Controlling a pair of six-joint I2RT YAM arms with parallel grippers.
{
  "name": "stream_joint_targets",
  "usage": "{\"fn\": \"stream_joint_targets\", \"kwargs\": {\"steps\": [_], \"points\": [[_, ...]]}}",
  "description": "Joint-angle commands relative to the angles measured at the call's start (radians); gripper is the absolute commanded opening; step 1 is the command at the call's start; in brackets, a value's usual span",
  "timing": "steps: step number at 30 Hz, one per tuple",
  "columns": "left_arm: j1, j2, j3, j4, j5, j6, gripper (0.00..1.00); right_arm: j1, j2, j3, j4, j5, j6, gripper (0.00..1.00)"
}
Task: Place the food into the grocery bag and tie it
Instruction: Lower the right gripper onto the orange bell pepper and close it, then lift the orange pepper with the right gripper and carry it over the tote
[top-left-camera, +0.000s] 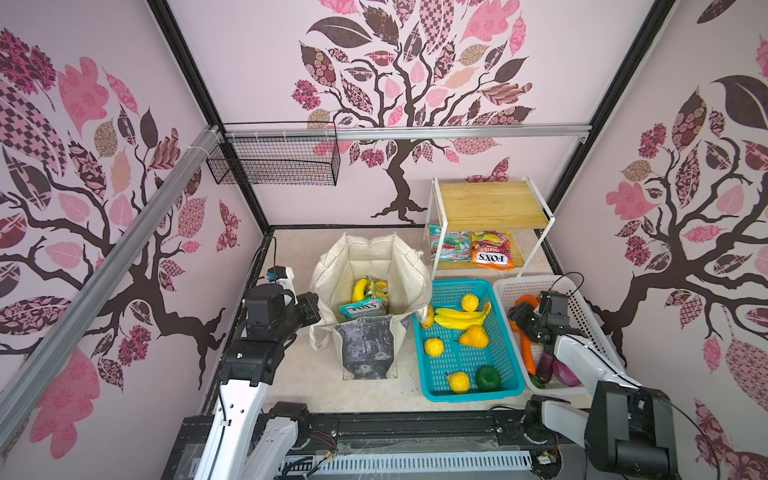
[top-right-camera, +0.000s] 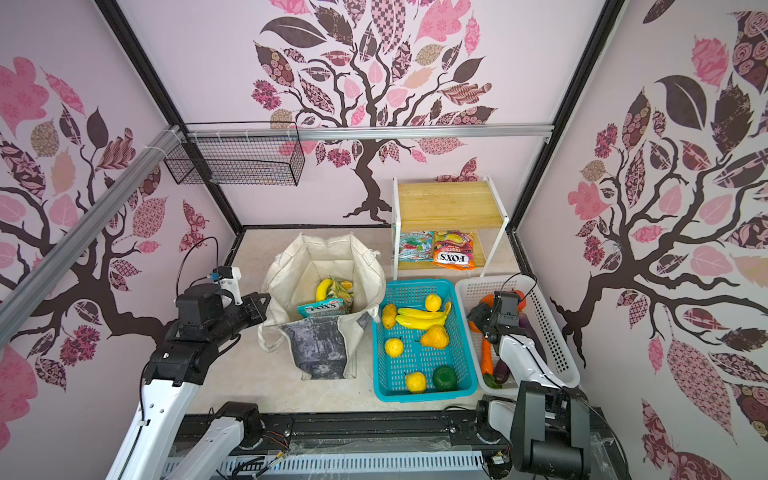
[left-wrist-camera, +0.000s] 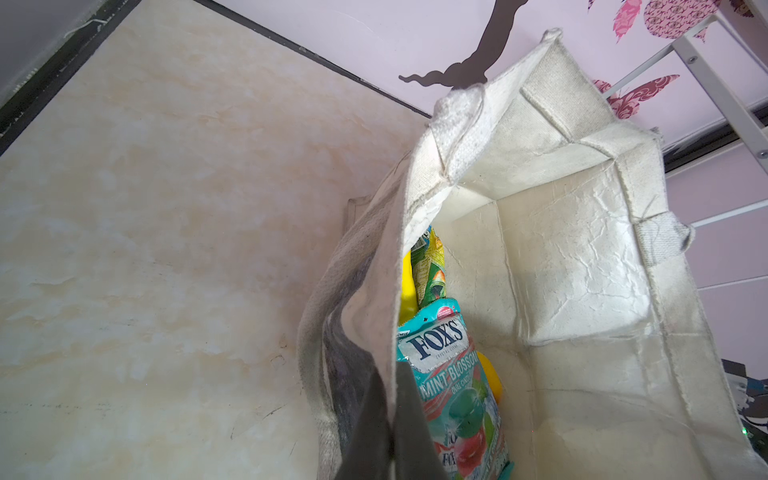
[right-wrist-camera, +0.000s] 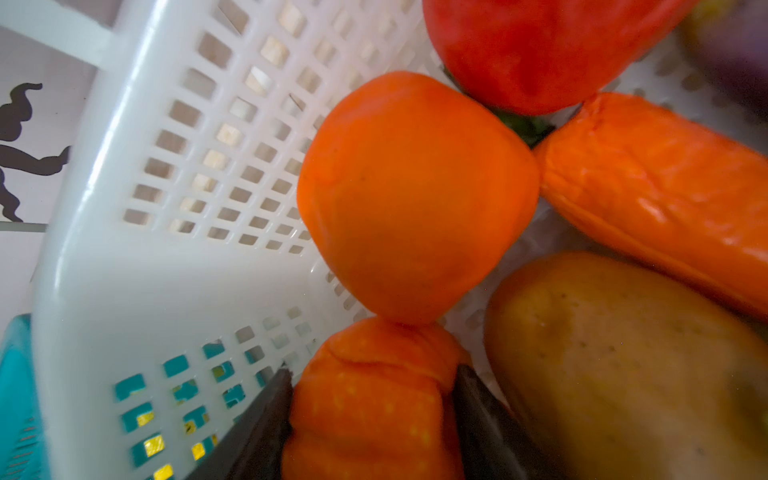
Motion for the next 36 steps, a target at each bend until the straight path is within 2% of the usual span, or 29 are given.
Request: {"fn": "stream_joint_targets", "kwargs": {"steps": [1, 8, 13, 16, 21, 36], "points": [[0.002, -0.009, -0.025, 0.003, 0.014, 0.011, 0.00, 0.001, -0.063, -0.010, -0.077, -0.021, 0.007, 0.57], [0.003, -0.011, -0.026, 0.003, 0.014, 0.011, 0.00, 0.000, -0.170, 0.024, -0.164, 0.021, -0.023, 0.57], [0.003, -0.010, -0.025, 0.003, 0.014, 0.011, 0.00, 0.001, -0.242, 0.055, -0.203, 0.001, -0.059, 0.58], [0.003, -0.011, -0.025, 0.003, 0.014, 0.012, 0.00, 0.001, -0.238, 0.067, -0.212, -0.006, -0.094, 0.58], [0.004, -0.013, -0.026, 0.001, 0.009, 0.012, 0.00, 0.001, -0.196, 0.045, -0.191, -0.035, -0.086, 0.58], [0.003, -0.007, -0.025, 0.003, 0.011, 0.012, 0.00, 0.002, -0.331, 0.165, -0.305, 0.028, -0.114, 0.62]]}}
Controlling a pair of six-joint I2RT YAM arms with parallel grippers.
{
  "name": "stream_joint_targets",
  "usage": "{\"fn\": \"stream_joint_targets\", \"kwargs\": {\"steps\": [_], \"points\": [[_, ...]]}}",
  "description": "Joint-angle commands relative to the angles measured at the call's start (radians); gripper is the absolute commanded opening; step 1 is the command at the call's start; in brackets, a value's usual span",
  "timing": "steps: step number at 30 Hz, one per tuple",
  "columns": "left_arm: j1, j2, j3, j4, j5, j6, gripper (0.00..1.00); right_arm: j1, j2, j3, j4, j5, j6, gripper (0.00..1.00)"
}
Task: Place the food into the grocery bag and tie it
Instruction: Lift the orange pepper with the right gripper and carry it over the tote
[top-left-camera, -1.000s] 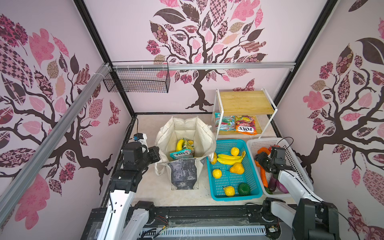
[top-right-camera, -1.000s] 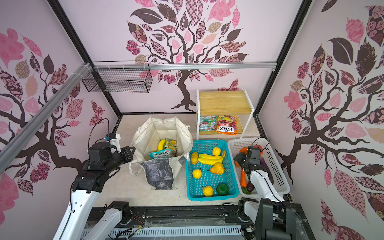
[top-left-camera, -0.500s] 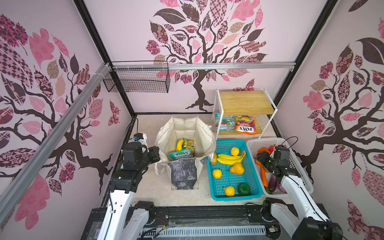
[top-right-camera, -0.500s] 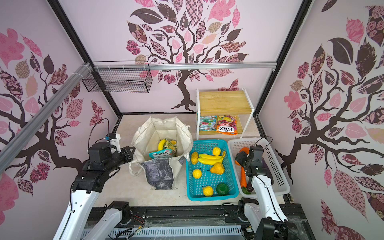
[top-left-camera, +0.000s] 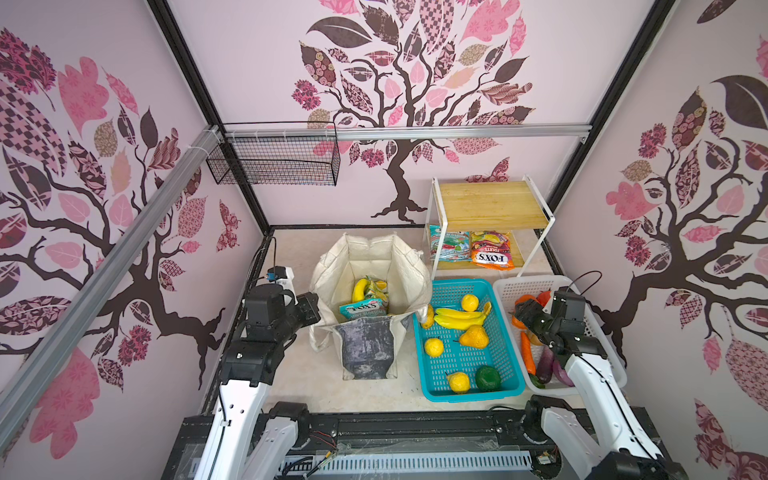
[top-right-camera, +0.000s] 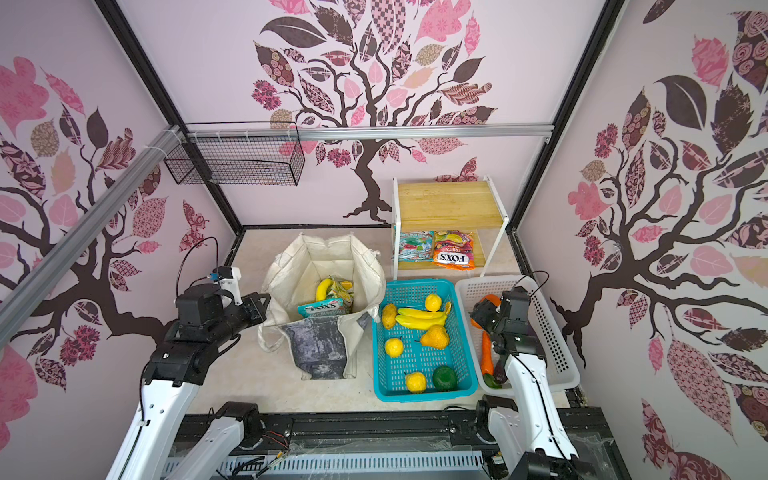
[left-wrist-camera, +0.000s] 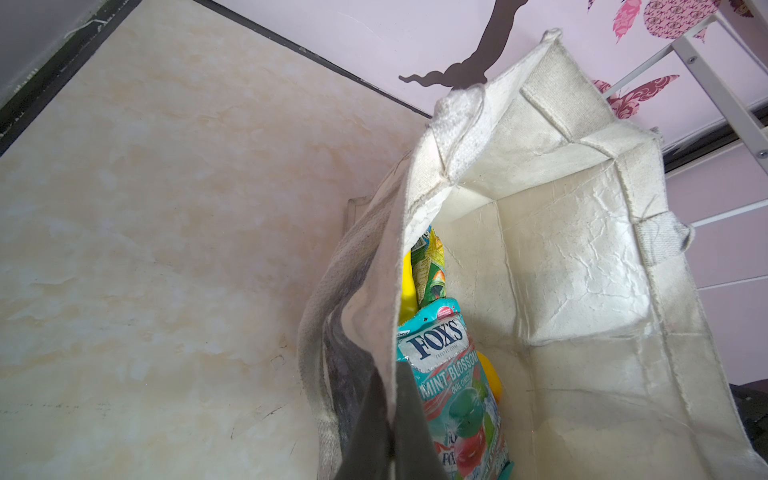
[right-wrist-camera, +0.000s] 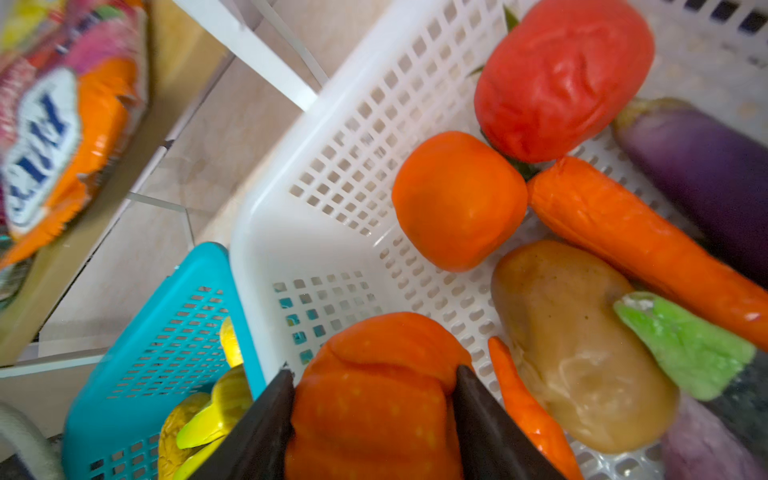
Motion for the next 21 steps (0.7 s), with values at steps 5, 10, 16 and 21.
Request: {"fn": "stream_joint_targets", "kwargs": {"steps": [5, 10, 16, 21], "points": [[0.004, -0.004, -0.025, 0.003, 0.012, 0.013, 0.00, 0.001, -0.069, 0.094, -0.074, 0.011, -0.004, 0.62], [0.004, -0.003, -0.025, 0.003, 0.016, 0.015, 0.00, 0.005, -0.081, 0.131, -0.071, -0.152, 0.022, 0.61], [0.003, -0.002, -0.025, 0.002, 0.016, 0.014, 0.00, 0.118, -0.102, 0.221, -0.098, -0.165, 0.043, 0.62], [0.004, -0.001, -0.025, 0.003, 0.014, 0.014, 0.00, 0.239, -0.101, 0.264, -0.071, -0.201, 0.117, 0.61]]}}
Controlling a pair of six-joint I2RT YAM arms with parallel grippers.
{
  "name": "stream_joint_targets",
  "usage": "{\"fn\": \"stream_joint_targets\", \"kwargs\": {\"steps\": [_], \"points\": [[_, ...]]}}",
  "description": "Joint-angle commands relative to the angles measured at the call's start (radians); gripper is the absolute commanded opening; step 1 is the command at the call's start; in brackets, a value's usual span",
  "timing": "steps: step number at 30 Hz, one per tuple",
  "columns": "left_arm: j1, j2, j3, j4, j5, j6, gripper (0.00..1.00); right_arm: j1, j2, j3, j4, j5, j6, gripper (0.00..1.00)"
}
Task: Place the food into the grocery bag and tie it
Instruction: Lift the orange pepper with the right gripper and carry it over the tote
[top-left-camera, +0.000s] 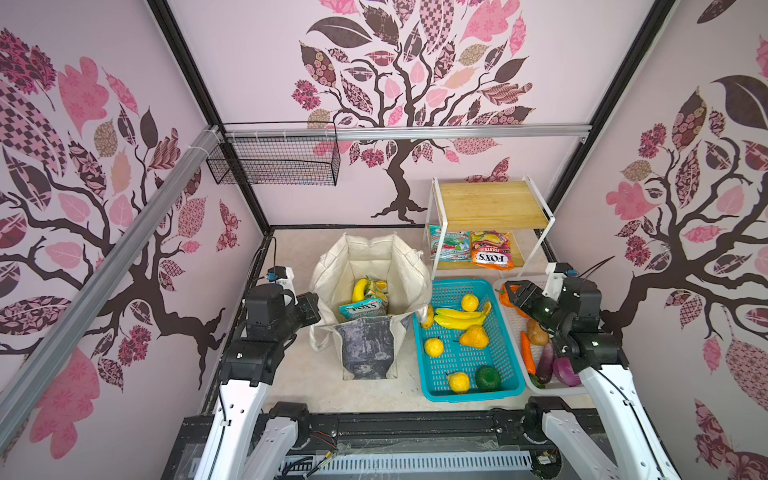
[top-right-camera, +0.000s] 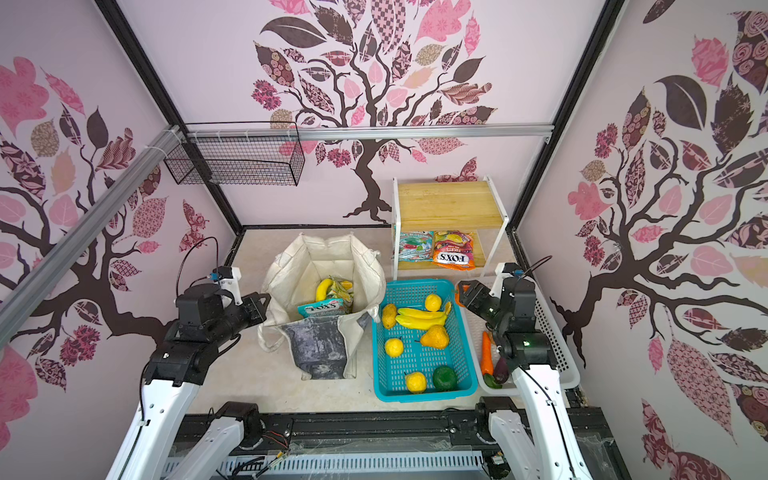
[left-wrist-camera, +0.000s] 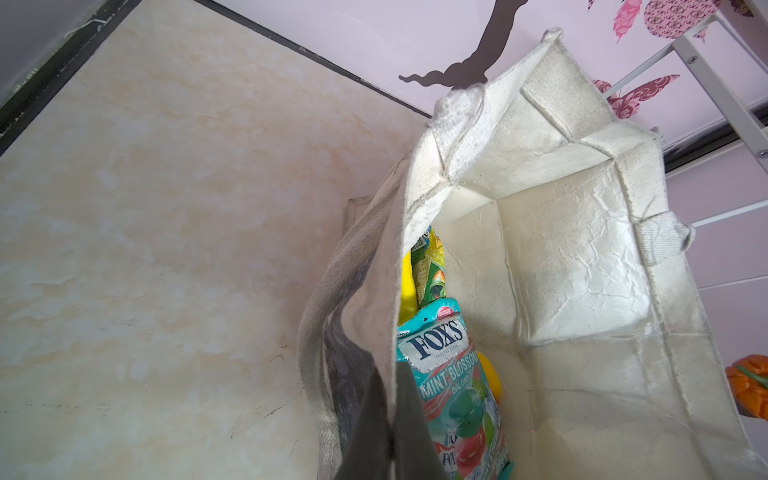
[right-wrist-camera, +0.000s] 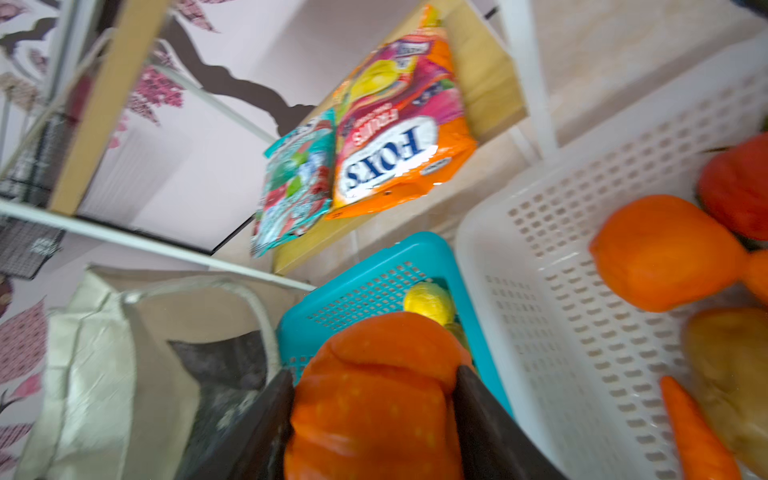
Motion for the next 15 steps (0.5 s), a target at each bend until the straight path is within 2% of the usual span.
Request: {"fn": "stream_joint_targets", "kwargs": {"steps": [1, 4, 8, 15], "points": [[0.003, -0.001, -0.025, 0.003, 0.014, 0.015, 0.00, 0.058, -0.010, 0.041, 0.014, -0.049, 0.073, 0.61], [0.002, 0.002, -0.025, 0.003, 0.016, 0.014, 0.00, 0.155, -0.001, 0.076, 0.019, -0.018, 0.104, 0.61], [0.003, 0.005, -0.024, 0.003, 0.019, 0.014, 0.00, 0.359, 0.032, 0.137, 0.036, 0.128, 0.121, 0.61], [0.004, 0.007, -0.026, 0.004, 0.017, 0.013, 0.00, 0.743, 0.226, 0.240, 0.143, 0.369, 0.119, 0.61]]}}
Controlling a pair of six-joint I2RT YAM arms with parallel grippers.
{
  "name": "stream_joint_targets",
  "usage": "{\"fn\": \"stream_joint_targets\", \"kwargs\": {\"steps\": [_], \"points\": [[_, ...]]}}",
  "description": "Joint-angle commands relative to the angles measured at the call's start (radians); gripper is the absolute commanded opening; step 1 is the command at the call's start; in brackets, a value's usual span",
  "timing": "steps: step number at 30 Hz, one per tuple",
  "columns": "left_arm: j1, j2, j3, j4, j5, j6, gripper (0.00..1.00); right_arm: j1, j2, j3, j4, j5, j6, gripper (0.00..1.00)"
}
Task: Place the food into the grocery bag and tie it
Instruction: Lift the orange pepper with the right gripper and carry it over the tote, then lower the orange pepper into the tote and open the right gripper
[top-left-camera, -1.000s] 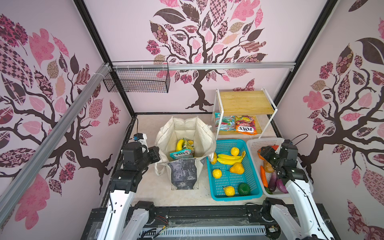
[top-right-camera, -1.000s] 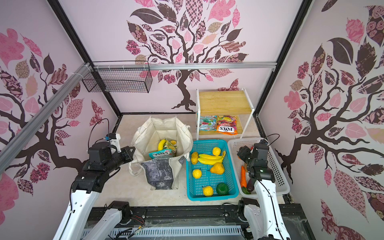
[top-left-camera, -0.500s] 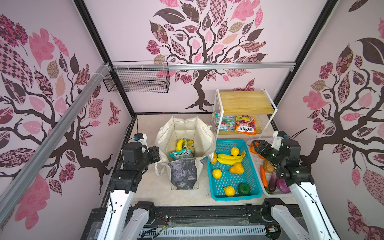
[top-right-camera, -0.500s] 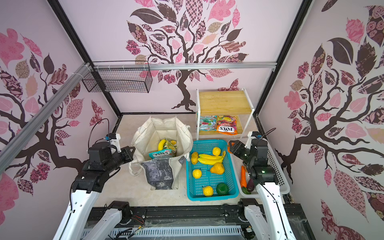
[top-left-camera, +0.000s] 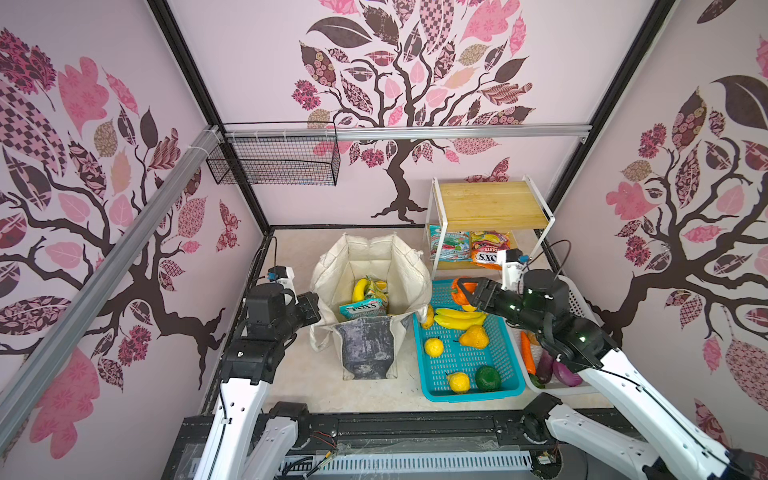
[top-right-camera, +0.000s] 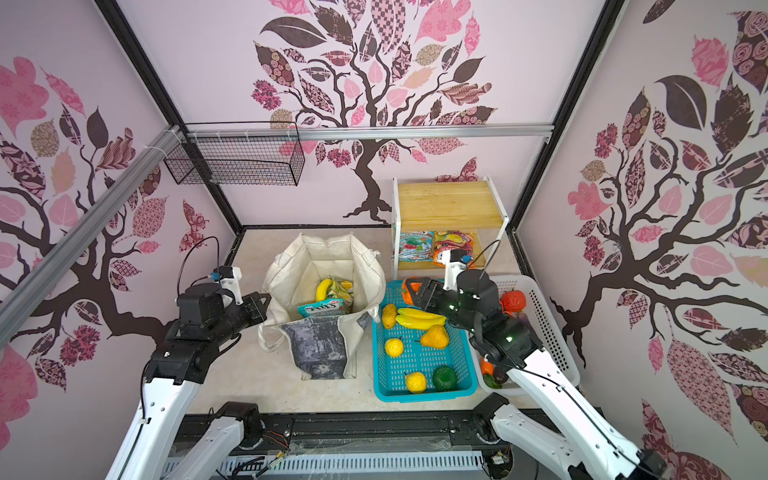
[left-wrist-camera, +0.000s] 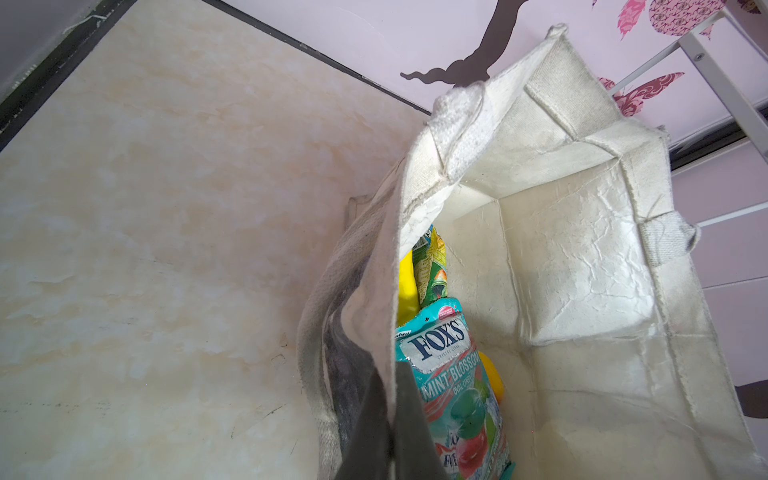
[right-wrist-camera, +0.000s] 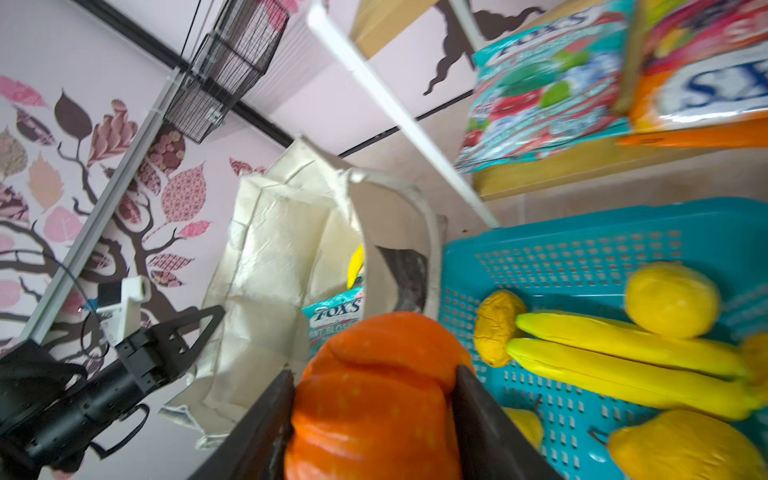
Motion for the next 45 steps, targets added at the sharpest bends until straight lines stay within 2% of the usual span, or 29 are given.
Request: {"fn": "stream_joint_targets", "kwargs": {"steps": [1, 6, 13, 22, 36, 45], "points": [[0.001, -0.001, -0.026, 0.004, 0.016, 0.013, 0.00, 0.136, 0.095, 0.073, 0.083, 0.156, 0.003, 0.60], [0.002, 0.005, -0.026, 0.004, 0.023, 0.014, 0.00, 0.240, 0.234, 0.164, 0.136, 0.171, -0.009, 0.59], [0.001, 0.006, -0.027, 0.012, 0.038, 0.014, 0.00, 0.250, 0.411, 0.268, 0.160, 0.094, -0.025, 0.59], [0.001, 0.010, -0.026, 0.013, 0.039, 0.014, 0.00, 0.277, 0.688, 0.439, 0.061, 0.039, -0.055, 0.61], [0.001, 0.012, -0.027, 0.011, 0.036, 0.014, 0.00, 0.277, 0.902, 0.508, -0.017, 0.052, -0.091, 0.65], [0.001, 0.014, -0.028, 0.010, 0.037, 0.014, 0.00, 0.277, 0.970, 0.475, -0.011, 0.074, -0.098, 0.68]]}}
